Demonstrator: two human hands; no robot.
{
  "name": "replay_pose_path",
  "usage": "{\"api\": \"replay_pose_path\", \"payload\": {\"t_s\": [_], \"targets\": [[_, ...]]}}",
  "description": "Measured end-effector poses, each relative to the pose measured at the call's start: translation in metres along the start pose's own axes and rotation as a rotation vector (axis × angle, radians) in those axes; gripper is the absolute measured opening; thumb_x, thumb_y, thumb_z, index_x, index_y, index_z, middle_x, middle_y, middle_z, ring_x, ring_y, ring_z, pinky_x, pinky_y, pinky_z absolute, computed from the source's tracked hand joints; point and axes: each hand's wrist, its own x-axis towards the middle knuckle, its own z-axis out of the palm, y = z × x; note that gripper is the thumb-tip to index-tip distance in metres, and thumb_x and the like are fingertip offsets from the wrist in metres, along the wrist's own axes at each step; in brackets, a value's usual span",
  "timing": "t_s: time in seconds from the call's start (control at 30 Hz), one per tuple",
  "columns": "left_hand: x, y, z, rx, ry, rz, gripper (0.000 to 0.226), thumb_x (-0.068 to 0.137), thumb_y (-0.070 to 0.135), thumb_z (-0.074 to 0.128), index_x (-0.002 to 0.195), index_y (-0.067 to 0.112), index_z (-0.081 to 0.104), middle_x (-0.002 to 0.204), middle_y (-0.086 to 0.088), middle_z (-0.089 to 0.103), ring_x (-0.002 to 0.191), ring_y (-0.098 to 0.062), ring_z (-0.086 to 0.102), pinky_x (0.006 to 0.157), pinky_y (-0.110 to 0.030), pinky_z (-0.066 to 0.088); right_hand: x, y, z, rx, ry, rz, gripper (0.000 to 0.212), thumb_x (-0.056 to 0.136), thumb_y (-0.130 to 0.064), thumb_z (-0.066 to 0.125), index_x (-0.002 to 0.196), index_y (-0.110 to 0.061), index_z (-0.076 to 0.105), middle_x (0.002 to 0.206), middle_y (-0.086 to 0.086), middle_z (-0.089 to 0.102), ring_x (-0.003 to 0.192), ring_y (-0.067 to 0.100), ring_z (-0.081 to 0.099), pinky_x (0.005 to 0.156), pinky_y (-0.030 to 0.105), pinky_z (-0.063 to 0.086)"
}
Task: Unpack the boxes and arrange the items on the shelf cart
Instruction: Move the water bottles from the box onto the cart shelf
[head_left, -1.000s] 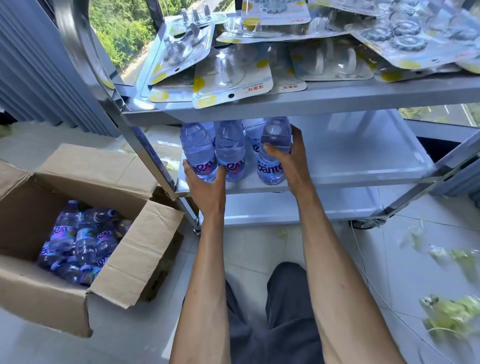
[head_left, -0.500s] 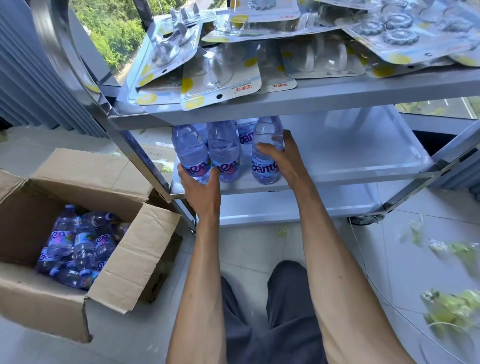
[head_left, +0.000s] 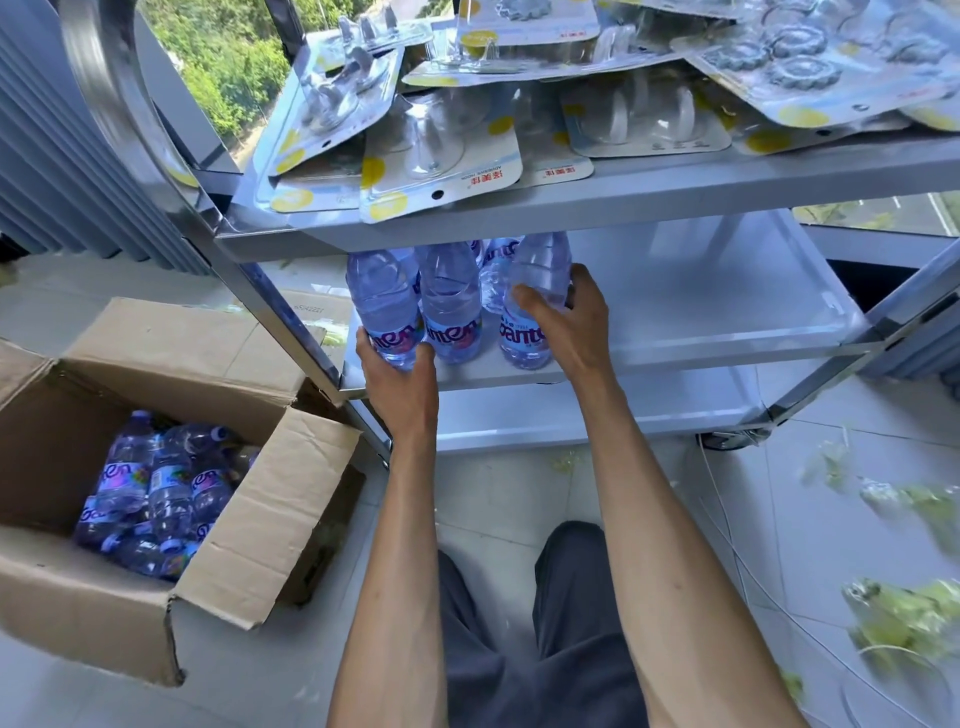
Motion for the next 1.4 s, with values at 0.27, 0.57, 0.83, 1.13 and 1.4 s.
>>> {"api": "replay_pose_path", "payload": {"t_s": [0.27,0.57,0.83,1.13,1.4], "targets": [[-0.011,0.003,0.01,0.0,0.075,0.023,0.083,0.082,0.025,0.072,0.151,0.017,0.027,0.145,-0.007,0.047,0.13,-0.025,0.05,0.108,-0.043,0.043,-0.004,-0.009,0.023,0.007,-0.104,-0.011,0.034,0.07,-0.041,0.08,0.097,-0.025,0.066,0.091,-0.015,0.07,0.083,-0.001,0.066,0.07,0.015,0.05],[-0.013,-0.002,0.026,0.083,0.18,0.027,0.095,0.08,0.019,0.066,0.157,0.013,0.011,0.159,-0.011,0.026,0.146,-0.028,0.027,0.115,-0.046,0.034,0.063,0.006,0.015,-0.123,0.156,0.335,0.031,0.094,-0.038,0.054,0.075,-0.013,0.056,0.093,0.015,0.07,0.089,0.034,0.066,0.083,0.039,0.052],[-0.029,0.023,0.044,-0.031,0.382,0.293,0.08,0.081,0.01,0.07,0.149,0.005,0.028,0.159,-0.019,0.018,0.148,-0.028,0.018,0.111,-0.009,0.02,0.099,0.012,0.037,-0.244,0.043,0.401,0.046,0.088,-0.037,0.065,0.114,0.0,0.062,0.118,0.018,0.067,0.108,0.033,0.064,0.078,0.031,0.046],[-0.086,0.018,0.066,0.033,0.042,0.167,0.029,0.081,0.023,0.074,0.106,0.012,0.066,0.094,0.003,0.067,0.078,-0.014,0.064,0.071,-0.039,0.054,0.075,0.016,0.01,-0.135,0.37,0.193,0.028,0.075,-0.027,0.076,0.089,-0.006,0.064,0.084,0.006,0.066,0.074,0.018,0.057,0.062,0.022,0.04],[-0.063,0.034,0.1,0.348,-0.033,0.069,0.047,0.087,0.029,0.07,0.126,0.011,0.051,0.116,-0.01,0.066,0.104,-0.033,0.061,0.082,-0.04,0.048,0.038,0.026,-0.036,-0.017,0.288,-0.017,0.052,0.072,0.003,0.069,0.123,-0.002,0.059,0.116,0.009,0.067,0.106,0.019,0.065,0.093,0.035,0.054]]}}
